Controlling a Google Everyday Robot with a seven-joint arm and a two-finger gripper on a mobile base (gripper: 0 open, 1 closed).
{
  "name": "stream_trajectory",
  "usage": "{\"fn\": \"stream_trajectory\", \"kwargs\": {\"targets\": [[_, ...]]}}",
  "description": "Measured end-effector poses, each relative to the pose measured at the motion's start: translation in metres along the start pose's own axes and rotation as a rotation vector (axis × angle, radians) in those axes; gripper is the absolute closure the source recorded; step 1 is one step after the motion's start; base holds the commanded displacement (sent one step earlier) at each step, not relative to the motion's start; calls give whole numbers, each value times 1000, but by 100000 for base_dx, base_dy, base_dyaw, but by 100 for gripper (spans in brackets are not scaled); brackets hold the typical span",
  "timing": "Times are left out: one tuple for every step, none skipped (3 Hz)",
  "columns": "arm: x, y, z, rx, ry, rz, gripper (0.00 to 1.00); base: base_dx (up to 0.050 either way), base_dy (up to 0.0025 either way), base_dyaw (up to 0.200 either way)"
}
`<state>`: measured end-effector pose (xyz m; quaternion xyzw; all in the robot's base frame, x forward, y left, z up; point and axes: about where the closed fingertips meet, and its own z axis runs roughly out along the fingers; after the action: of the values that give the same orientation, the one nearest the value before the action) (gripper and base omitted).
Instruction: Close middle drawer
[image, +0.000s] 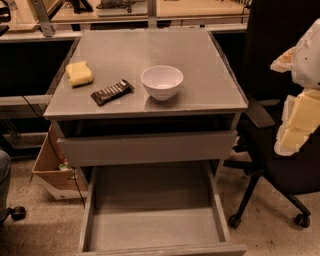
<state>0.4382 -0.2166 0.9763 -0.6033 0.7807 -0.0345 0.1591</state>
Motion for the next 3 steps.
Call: {"fn": "stream_trajectory", "kwargs": {"targets": [[0,0,0,0,0,0,0,0,0,0],[8,10,19,-7,-4,-6,0,0,0,0],[23,26,58,-33,-24,-21,0,0,0,0]]}}
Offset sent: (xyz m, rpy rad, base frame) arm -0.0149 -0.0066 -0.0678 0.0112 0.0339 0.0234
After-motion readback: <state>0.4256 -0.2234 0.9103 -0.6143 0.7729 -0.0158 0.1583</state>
